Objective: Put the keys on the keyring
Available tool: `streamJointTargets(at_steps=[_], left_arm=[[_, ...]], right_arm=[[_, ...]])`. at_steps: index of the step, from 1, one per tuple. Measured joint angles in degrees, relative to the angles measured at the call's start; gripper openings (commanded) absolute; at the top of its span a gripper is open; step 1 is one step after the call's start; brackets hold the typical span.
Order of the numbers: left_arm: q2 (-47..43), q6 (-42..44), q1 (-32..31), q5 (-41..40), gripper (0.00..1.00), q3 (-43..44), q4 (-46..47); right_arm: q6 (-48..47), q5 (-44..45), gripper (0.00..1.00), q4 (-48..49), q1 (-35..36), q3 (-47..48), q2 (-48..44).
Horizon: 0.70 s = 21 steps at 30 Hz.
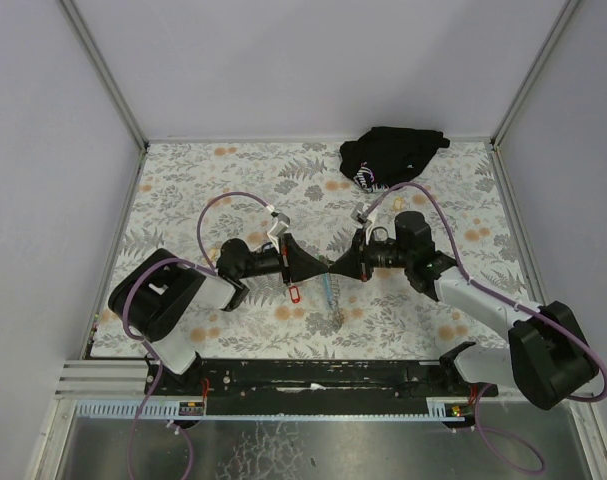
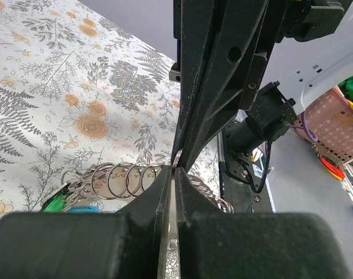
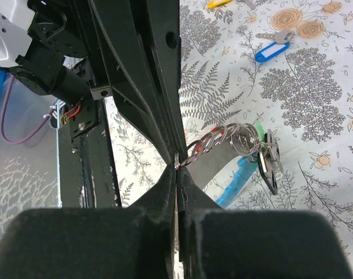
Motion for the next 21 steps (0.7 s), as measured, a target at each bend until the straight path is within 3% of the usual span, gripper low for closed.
streamJointTargets(at_steps=[5,12,21], left_arm=[[-0.07,0.57,0.0,-0.04,0.15,0.0,-0.33],[-3.93,5.33,0.0,-0.02,0.28,0.15,-5.97],[-5.77,9.33,0.0,0.02,0.35,0.74,-11.45]], right_arm=[[-3.37,0.07,0.0,-7.52,0.0,3.23,-0.09],[-11.63,2.82,0.0,-30.12,0.13,17.05,2.29],[-19.3,15.85,0.0,-53.75,5.66,34.88,9.75]])
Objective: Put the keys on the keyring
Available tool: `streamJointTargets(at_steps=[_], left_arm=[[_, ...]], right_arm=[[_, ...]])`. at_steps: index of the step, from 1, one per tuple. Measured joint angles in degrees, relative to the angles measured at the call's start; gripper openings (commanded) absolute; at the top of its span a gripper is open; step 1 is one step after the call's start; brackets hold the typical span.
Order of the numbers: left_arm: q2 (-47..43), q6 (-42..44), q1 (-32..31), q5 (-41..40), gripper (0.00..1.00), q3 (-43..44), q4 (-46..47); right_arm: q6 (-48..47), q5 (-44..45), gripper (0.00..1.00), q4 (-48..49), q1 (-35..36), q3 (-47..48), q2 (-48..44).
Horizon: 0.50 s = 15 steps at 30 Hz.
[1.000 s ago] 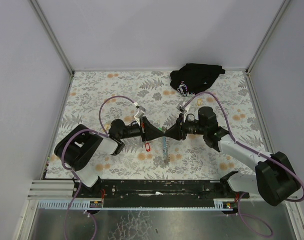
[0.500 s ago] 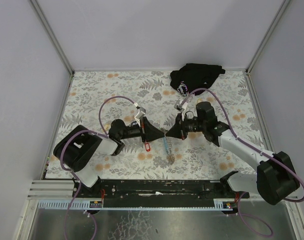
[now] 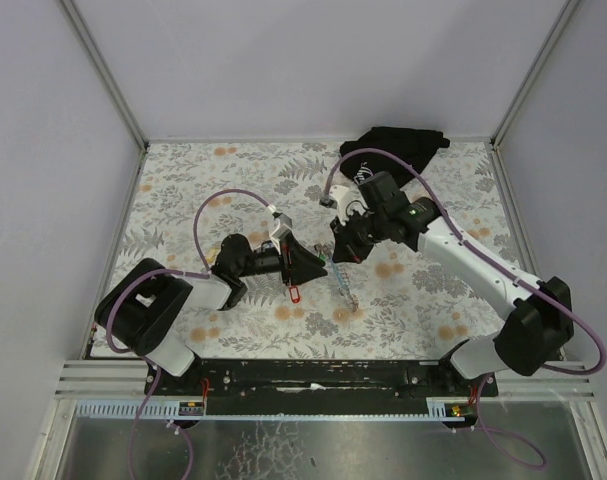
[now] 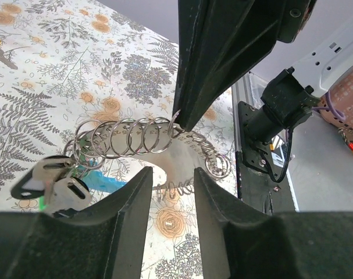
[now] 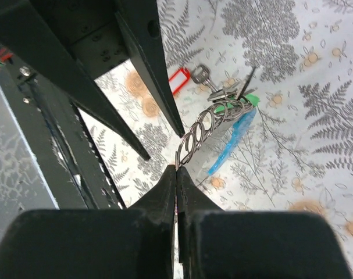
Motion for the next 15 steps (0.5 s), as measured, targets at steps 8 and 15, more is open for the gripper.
streamJointTargets(at_steps=[8,15], left_arm=[[0.02,0.94,0.0,0.04,0.37,0.0,-0.24],[2.32,-0.17,0.0,1.95,0.39,0.52,2.05]], right_arm=[[-3.48,12.22,0.0,-14.27,4.92,11.13,7.5],[-6.29,14.4,0.0,-18.73,6.4,12.9,8.11]])
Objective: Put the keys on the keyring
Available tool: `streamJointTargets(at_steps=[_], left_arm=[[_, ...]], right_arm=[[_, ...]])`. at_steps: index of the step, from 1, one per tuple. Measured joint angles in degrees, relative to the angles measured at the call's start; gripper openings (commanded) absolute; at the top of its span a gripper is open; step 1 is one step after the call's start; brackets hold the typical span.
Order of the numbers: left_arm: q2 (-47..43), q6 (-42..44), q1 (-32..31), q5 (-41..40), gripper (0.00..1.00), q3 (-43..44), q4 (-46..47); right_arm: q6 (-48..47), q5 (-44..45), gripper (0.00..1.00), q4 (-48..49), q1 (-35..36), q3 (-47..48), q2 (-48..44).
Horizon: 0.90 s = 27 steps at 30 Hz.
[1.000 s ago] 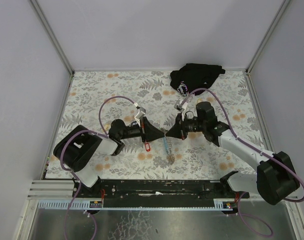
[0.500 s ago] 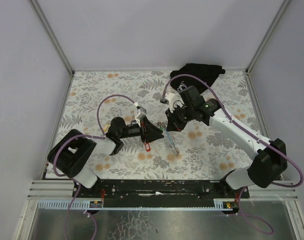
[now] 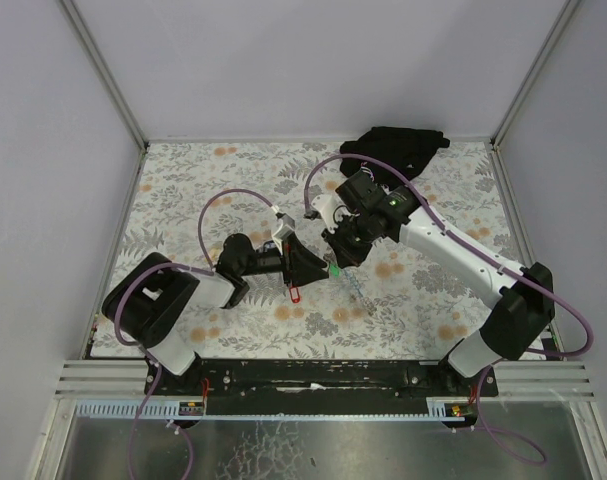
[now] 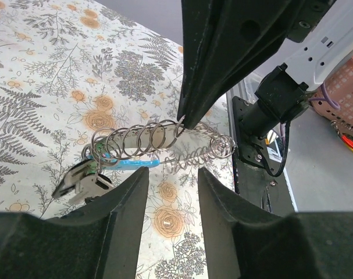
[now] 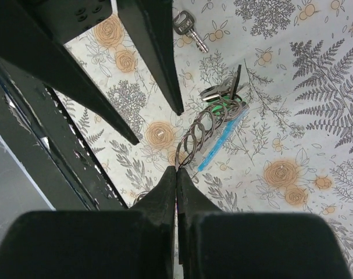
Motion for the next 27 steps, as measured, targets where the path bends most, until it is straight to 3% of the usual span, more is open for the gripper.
streamJointTargets(at_steps=[27], left_arm=[[6.88,-6.23,-0.02,3.1,0.37,2.12,10.05]], right_arm=[[-8.11,-4.72,0.0,-0.59,0.72,0.02,1.86]])
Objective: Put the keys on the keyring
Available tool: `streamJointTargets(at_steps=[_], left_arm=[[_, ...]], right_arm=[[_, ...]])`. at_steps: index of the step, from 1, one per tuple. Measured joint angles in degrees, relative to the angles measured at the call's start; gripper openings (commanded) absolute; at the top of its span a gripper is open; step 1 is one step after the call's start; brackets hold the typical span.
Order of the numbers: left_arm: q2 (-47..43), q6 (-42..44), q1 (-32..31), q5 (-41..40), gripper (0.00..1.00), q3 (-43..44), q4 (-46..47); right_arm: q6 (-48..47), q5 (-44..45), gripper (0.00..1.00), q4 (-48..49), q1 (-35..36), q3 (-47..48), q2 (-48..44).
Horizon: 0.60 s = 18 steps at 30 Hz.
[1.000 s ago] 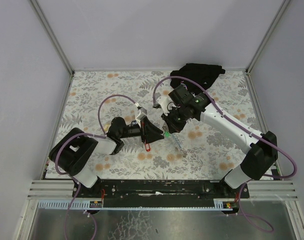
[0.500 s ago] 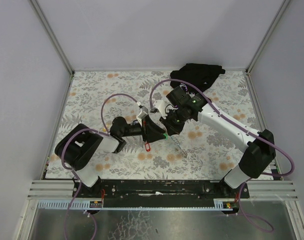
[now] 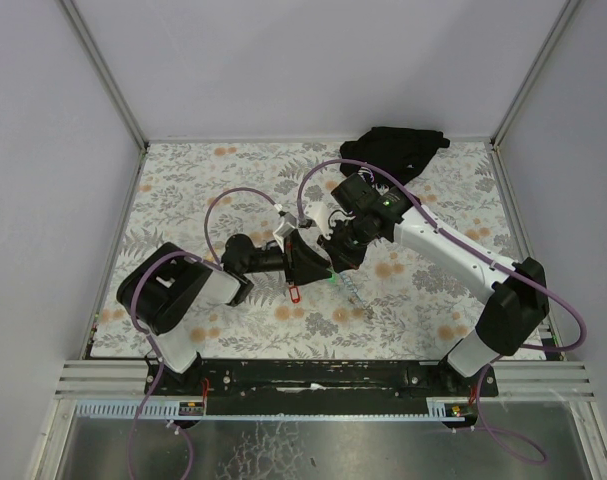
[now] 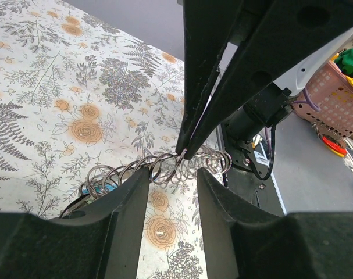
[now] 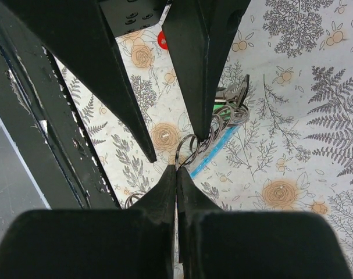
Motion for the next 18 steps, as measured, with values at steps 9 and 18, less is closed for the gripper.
streamJointTargets(at_steps=[9,18], left_arm=[[-1.79,-0.79,0.9,-0.02,0.36,-1.16,1.07],[-2.8,-1.86,1.14,0.42,0.36,-1.53,2.56]], right_arm=[[0.02,0.02,0.0,1.36,0.0,-0.44,0.0],[0.02,-0.11,0.0,2.45,0.0,-0.55,0.0]])
